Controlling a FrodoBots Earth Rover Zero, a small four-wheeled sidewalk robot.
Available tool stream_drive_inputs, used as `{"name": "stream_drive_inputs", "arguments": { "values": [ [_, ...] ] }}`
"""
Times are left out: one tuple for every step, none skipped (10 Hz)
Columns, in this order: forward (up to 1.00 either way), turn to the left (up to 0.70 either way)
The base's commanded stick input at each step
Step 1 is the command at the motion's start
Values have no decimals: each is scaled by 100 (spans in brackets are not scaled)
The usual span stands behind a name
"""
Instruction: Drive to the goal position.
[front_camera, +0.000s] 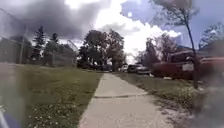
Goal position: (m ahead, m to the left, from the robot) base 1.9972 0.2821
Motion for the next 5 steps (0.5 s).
{"name": "stream_drive_inputs", "arguments": {
  "values": [
    [70, 31],
    [70, 28],
    [70, 26],
    [70, 23],
    [70, 20]
  ]
}}
